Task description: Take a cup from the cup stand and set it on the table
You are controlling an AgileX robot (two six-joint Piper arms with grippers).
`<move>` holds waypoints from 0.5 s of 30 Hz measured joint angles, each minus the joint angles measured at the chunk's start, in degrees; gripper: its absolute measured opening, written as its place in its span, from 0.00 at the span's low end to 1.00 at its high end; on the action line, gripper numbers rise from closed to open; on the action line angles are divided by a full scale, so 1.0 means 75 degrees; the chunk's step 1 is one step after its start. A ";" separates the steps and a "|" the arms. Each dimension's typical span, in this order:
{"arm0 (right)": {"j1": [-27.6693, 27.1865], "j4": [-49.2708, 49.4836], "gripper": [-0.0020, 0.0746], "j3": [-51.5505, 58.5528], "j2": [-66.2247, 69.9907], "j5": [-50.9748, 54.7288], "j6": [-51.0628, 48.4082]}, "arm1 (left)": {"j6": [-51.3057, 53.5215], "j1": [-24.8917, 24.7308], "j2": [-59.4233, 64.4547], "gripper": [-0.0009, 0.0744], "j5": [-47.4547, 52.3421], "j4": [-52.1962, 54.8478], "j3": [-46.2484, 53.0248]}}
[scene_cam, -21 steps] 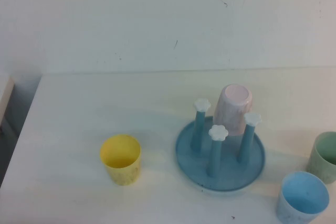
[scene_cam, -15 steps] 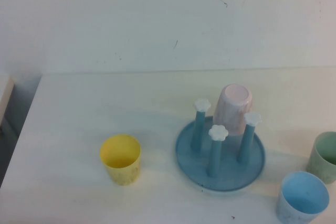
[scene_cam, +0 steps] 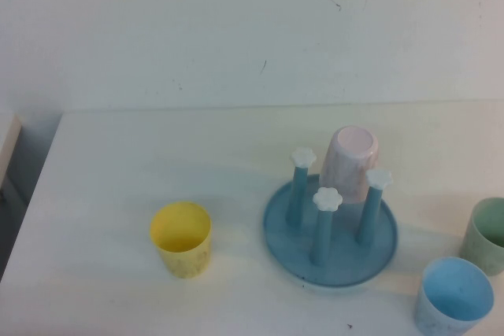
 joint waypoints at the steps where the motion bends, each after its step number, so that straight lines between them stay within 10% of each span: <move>1: 0.0000 -0.0014 0.06 0.0000 0.0000 0.0000 0.0000 | 0.0000 0.0000 0.0000 0.01 0.0000 0.0000 0.0000; 15: 0.0000 -0.0049 0.06 0.0000 0.0000 0.0006 0.0000 | 0.0000 0.0000 0.0000 0.01 0.0000 0.0000 0.0000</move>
